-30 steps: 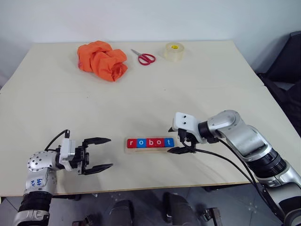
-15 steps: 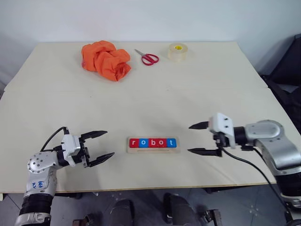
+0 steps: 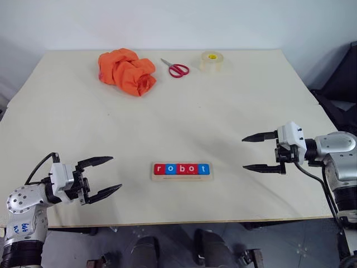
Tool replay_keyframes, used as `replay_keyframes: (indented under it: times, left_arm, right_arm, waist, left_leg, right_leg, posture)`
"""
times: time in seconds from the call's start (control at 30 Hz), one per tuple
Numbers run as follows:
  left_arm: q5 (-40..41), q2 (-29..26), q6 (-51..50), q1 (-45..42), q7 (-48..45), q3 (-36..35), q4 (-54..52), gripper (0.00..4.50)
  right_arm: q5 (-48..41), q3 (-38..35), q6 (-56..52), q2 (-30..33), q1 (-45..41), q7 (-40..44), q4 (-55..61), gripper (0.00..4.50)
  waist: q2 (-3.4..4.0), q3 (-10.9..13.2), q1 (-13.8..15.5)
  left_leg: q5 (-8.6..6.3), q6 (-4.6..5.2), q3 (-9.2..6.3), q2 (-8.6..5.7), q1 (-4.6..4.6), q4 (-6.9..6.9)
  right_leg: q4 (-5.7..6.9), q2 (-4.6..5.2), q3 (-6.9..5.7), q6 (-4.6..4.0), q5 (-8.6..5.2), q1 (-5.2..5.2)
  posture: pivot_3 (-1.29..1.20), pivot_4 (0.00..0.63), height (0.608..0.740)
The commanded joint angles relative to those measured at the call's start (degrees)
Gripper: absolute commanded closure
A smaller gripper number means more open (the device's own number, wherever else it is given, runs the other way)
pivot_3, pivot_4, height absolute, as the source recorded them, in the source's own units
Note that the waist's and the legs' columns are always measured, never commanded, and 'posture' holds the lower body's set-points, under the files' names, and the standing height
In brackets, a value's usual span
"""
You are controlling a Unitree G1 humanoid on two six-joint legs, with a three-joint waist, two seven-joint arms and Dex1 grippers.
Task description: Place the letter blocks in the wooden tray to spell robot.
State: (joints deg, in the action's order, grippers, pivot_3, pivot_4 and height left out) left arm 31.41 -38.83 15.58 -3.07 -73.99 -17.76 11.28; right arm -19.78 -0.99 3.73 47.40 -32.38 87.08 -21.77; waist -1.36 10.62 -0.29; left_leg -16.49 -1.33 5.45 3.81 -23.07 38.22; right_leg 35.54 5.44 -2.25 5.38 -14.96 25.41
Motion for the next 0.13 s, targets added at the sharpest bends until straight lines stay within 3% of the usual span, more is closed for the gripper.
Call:
replay_keyframes:
  times: [0.03, 0.13]
  left_arm:
    - [1.52, 0.11, 0.11, -1.43, 0.11, -1.19, -1.46, 0.0]
    - [1.69, 0.63, 0.8, -2.92, -0.38, -1.09, -0.78, 0.0]
  right_arm:
    - [-1.3, -1.34, 1.48, -0.11, -1.68, 2.05, -1.38, 0.01]
    - [-1.11, -1.43, 2.47, -0.05, -1.84, 2.31, -2.49, 0.01]
  waist:
    - [0.0, 0.0, 0.07]
    - [0.0, 0.0, 0.06]
  left_leg:
    - [0.0, 0.0, 0.0, 0.0, 0.0, 0.0]
    - [0.0, -0.01, 0.0, 0.0, 0.0, 0.0]
  right_leg:
    - [0.0, 0.0, 0.0, 0.0, 0.0, 0.0]
    - [0.0, 0.0, 0.0, 0.0, 0.0, 0.0]
  posture:
    - [0.0, 0.15, 0.74]
    - [0.0, 0.15, 0.74]
